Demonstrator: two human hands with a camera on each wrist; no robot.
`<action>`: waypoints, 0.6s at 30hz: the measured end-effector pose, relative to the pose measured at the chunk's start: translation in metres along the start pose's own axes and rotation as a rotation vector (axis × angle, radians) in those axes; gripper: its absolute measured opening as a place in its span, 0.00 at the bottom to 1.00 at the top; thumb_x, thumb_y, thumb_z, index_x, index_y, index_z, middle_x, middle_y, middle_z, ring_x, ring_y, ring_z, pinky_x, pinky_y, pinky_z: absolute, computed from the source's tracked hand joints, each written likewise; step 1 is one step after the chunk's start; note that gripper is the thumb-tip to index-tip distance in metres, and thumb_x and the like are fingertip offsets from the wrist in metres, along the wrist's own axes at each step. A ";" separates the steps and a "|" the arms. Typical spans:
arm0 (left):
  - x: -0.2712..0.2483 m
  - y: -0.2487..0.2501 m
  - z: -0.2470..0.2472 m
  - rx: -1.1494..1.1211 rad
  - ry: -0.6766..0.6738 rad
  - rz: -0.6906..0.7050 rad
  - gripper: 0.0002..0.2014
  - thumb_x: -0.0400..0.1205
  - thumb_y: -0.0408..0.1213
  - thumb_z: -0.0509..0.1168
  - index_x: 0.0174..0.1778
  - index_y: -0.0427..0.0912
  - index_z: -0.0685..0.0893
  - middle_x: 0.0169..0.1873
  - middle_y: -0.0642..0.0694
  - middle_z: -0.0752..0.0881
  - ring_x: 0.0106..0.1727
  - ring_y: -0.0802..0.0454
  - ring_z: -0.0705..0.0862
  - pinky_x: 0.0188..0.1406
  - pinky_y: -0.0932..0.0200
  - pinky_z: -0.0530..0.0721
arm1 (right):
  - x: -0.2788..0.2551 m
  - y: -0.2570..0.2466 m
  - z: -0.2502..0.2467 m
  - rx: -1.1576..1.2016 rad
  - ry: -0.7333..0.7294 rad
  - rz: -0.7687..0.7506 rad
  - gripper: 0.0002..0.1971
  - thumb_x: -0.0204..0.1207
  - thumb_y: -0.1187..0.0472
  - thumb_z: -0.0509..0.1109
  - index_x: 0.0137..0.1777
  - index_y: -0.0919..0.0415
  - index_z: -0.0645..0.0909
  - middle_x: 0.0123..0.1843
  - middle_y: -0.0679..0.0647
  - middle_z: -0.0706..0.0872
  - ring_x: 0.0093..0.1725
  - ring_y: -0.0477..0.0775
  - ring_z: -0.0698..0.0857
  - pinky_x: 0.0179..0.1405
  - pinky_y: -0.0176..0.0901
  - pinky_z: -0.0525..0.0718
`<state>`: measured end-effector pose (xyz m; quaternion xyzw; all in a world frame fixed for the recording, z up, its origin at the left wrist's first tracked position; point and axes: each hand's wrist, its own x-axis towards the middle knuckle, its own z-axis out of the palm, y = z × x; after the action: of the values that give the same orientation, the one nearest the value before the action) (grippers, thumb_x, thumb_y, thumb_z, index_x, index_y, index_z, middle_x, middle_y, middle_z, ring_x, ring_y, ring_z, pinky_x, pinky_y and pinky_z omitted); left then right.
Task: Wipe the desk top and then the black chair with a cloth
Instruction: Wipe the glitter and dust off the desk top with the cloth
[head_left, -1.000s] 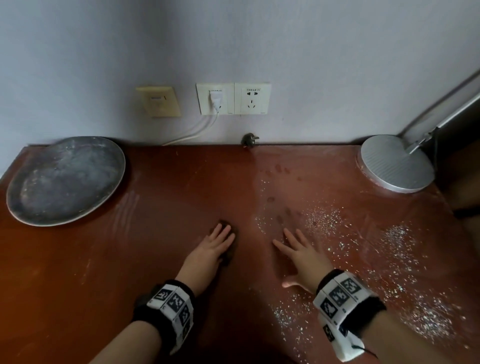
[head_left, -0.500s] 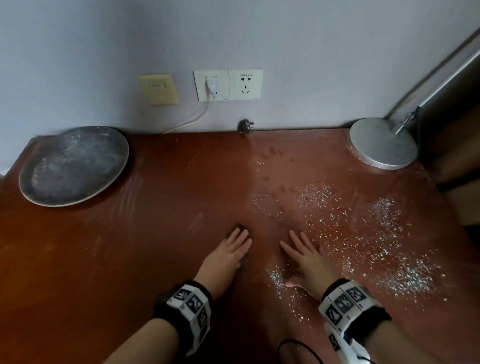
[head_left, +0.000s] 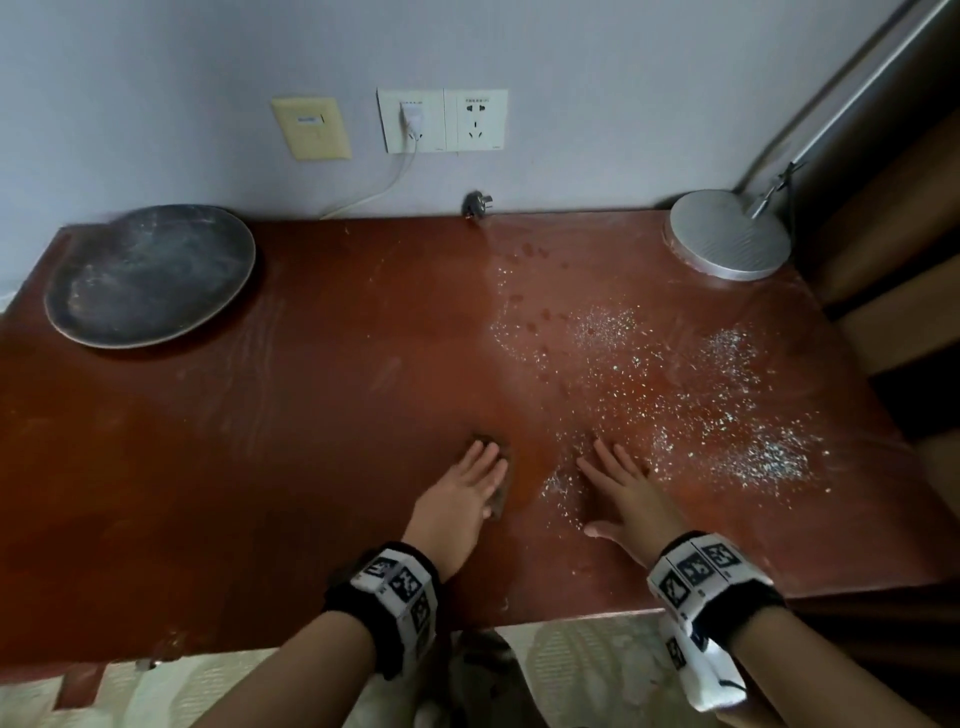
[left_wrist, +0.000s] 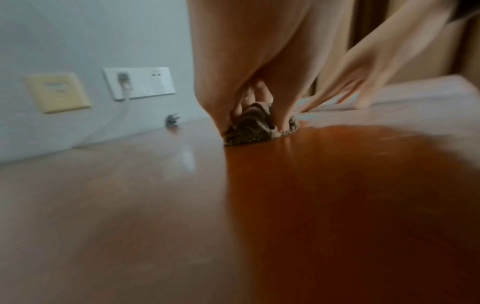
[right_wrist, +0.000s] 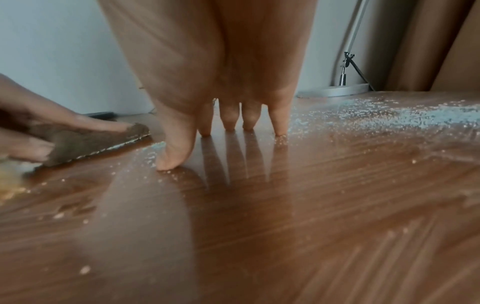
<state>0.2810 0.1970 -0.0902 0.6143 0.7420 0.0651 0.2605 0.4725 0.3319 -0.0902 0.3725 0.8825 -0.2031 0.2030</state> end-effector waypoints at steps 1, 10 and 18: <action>-0.005 0.013 0.014 -0.019 -0.010 0.087 0.28 0.87 0.32 0.51 0.83 0.47 0.51 0.83 0.52 0.44 0.80 0.58 0.34 0.80 0.61 0.44 | 0.001 0.001 0.000 0.002 0.001 -0.006 0.44 0.75 0.47 0.69 0.83 0.46 0.43 0.80 0.45 0.31 0.82 0.50 0.36 0.81 0.56 0.44; -0.039 0.013 0.033 0.039 0.131 -0.033 0.30 0.88 0.42 0.54 0.83 0.51 0.48 0.81 0.59 0.41 0.81 0.62 0.39 0.82 0.62 0.50 | -0.035 -0.001 0.011 0.068 0.072 0.003 0.43 0.75 0.48 0.69 0.82 0.44 0.44 0.77 0.40 0.32 0.82 0.46 0.39 0.81 0.51 0.50; -0.066 0.071 0.069 -0.308 0.054 -0.096 0.41 0.83 0.43 0.63 0.83 0.46 0.40 0.82 0.50 0.48 0.80 0.54 0.63 0.74 0.61 0.70 | -0.077 -0.067 0.059 0.380 0.293 -0.160 0.27 0.86 0.60 0.55 0.82 0.55 0.51 0.77 0.38 0.42 0.81 0.39 0.48 0.77 0.27 0.47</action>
<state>0.3827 0.1357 -0.0988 0.5288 0.7585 0.1822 0.3344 0.4842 0.2145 -0.0868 0.3584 0.8752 -0.3245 -0.0177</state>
